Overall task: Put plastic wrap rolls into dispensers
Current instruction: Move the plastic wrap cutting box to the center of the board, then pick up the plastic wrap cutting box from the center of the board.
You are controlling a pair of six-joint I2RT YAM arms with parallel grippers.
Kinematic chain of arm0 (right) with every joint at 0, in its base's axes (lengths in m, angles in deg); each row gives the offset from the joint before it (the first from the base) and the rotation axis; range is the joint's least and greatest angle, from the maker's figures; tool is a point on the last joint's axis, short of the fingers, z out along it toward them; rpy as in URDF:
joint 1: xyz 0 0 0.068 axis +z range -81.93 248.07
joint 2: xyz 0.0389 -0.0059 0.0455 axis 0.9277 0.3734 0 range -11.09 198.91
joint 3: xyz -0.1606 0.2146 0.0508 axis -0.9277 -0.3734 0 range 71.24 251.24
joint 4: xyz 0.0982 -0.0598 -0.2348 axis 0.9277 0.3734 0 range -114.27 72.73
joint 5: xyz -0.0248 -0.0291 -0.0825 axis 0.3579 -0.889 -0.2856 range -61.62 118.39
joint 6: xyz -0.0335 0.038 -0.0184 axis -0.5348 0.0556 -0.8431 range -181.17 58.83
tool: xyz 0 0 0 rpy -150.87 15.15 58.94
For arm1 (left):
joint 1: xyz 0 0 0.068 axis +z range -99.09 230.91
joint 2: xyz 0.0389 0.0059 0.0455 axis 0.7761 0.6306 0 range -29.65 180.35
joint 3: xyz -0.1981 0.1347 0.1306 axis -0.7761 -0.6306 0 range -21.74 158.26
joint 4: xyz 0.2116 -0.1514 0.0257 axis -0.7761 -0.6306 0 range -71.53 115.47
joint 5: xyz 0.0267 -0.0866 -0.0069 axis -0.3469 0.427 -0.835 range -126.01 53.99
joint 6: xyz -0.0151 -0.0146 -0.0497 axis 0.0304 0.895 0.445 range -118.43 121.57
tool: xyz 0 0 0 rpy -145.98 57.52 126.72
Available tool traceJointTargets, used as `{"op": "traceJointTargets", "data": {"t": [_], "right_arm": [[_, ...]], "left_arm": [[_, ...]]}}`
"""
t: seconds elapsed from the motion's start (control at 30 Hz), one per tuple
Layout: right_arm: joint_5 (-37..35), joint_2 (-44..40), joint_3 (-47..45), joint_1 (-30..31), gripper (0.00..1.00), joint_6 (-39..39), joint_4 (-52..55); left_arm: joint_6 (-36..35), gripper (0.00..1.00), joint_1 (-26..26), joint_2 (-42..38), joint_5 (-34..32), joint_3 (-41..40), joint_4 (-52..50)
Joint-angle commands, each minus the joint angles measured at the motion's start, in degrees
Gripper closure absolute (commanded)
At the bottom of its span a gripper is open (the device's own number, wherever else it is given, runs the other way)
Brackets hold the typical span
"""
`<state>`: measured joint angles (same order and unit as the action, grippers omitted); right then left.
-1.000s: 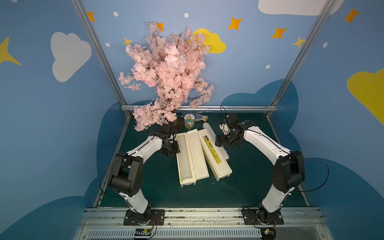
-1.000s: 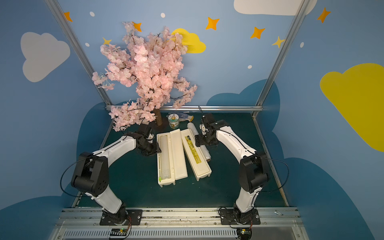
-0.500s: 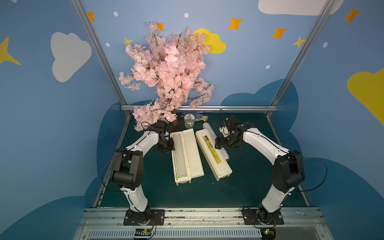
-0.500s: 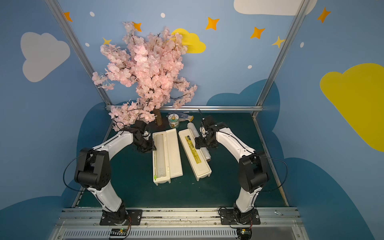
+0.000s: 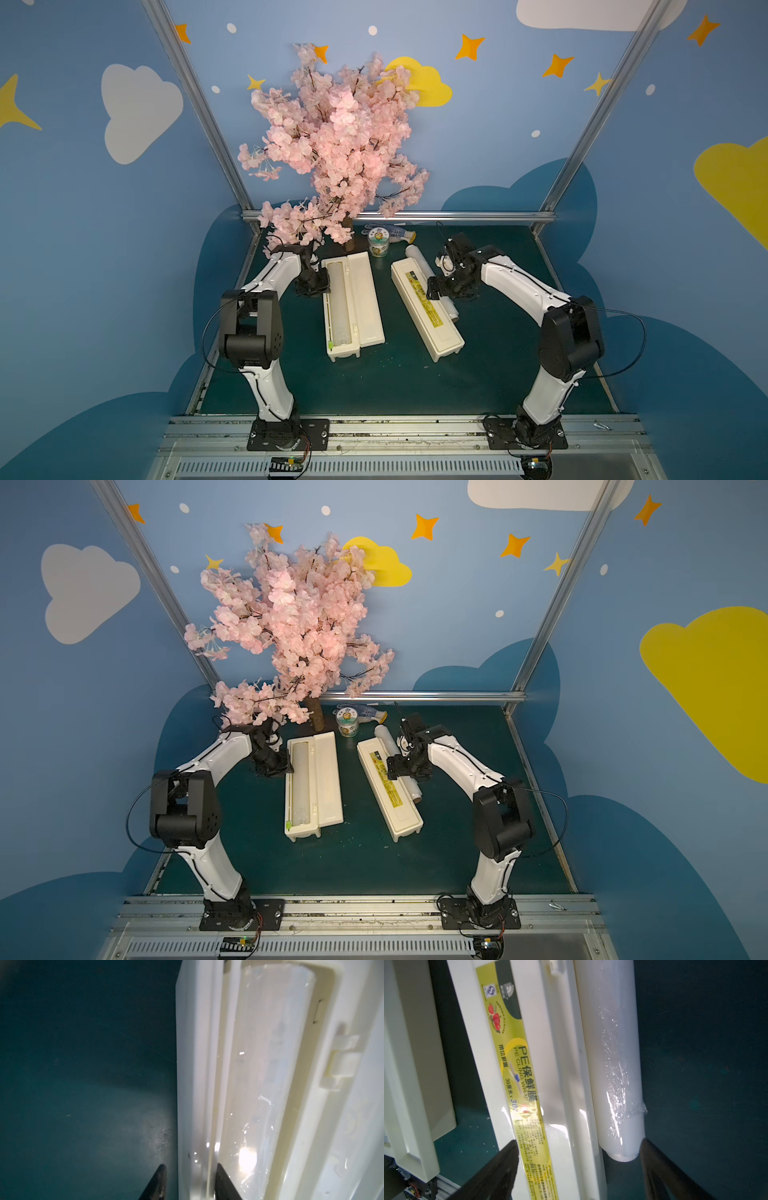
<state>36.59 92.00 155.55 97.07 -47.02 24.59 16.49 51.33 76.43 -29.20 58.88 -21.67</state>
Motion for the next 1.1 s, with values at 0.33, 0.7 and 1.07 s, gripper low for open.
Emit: {"op": "traceJointTargets", "data": {"t": [0.33, 0.7, 1.07], "right_arm": [[-4.6, 5.0, 5.9, 6.7, 0.10, -1.4, 1.9], [-4.0, 7.9, 5.6, 9.5, 0.10, 2.8, 3.6], [-19.8, 11.9, 8.2, 15.8, 0.10, 12.4, 7.8]], "left_arm": [[0.6, 0.47, -2.4, -10.6, 5.2, 1.4, 2.0], [5.8, 0.42, -8.0, -15.3, 17.1, -5.4, 11.8], [7.5, 0.42, -11.7, -12.8, 21.3, -5.9, 14.4]]}}
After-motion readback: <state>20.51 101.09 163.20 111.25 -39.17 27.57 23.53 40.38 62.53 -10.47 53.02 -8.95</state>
